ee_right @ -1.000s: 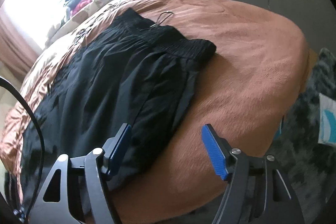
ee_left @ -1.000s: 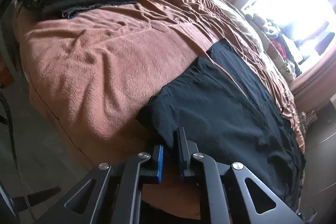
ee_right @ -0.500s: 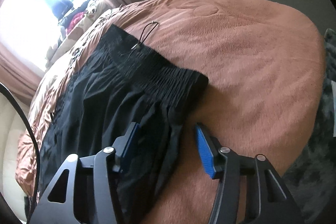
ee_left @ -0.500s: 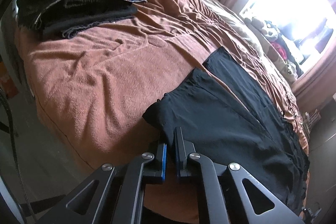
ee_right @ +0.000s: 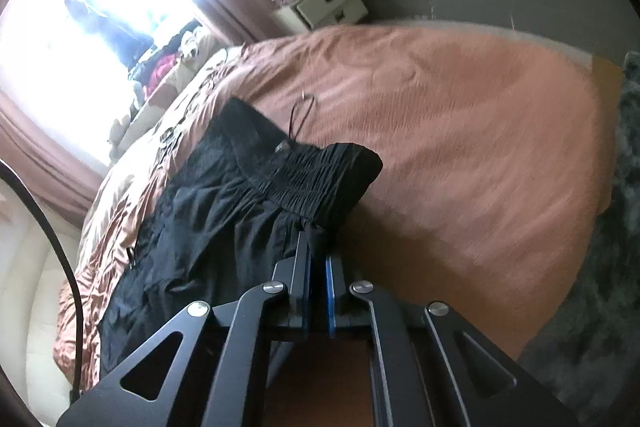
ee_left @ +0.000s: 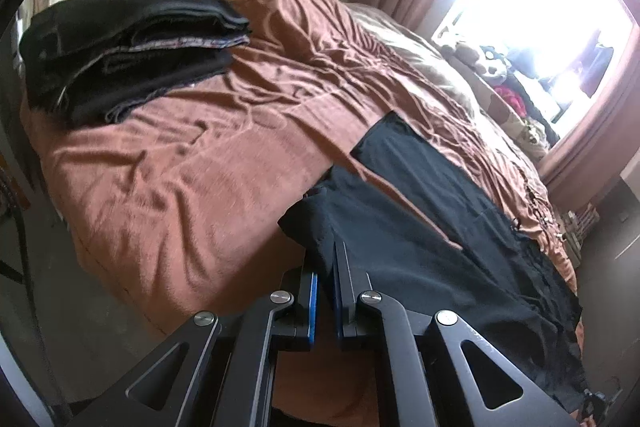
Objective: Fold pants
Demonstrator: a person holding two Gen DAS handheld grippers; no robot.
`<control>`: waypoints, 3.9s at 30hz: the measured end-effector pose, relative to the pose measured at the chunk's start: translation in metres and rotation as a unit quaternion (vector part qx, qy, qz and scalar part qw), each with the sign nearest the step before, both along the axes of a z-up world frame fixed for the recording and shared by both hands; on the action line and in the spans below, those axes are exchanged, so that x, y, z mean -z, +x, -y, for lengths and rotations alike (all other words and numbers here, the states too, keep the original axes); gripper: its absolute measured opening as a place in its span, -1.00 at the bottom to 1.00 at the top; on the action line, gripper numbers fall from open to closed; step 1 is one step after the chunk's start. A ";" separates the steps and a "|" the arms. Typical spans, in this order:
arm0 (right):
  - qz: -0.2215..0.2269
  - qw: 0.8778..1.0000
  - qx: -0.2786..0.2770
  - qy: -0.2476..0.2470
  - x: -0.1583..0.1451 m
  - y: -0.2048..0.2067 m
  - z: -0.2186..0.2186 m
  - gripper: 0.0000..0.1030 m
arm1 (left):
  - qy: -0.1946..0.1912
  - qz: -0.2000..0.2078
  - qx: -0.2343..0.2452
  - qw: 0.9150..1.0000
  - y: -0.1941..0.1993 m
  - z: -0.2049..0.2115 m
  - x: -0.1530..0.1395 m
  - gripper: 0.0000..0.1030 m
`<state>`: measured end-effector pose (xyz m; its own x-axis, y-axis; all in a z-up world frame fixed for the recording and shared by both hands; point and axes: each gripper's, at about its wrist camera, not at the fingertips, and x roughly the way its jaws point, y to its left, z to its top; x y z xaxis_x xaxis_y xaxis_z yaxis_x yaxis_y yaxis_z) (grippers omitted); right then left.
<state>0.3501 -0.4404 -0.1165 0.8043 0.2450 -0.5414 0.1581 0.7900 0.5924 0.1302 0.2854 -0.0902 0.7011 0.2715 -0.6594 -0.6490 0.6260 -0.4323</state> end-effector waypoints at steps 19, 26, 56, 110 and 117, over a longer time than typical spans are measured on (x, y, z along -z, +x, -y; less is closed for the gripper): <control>0.039 0.999 -0.031 0.015 -0.040 0.028 0.001 -0.96 | 0.047 0.048 0.044 0.997 0.059 -0.019 -0.072 -0.88; 0.052 0.998 -0.038 0.005 -0.054 0.054 -0.009 -0.96 | 0.065 0.047 0.067 0.995 0.102 -0.033 -0.090 -0.88; -0.052 0.995 -0.058 -0.055 -0.060 0.258 -0.085 -0.96 | 0.073 -0.075 0.133 0.986 0.307 -0.100 -0.040 -0.88; 0.012 0.749 -0.536 -0.389 -0.030 0.279 -0.465 0.07 | 0.038 -0.163 0.187 0.968 0.396 -0.124 0.027 -0.88; -0.020 0.723 -0.555 -0.412 0.001 0.299 -0.491 -0.11 | 0.040 -0.168 0.191 0.966 0.397 -0.124 0.029 -0.88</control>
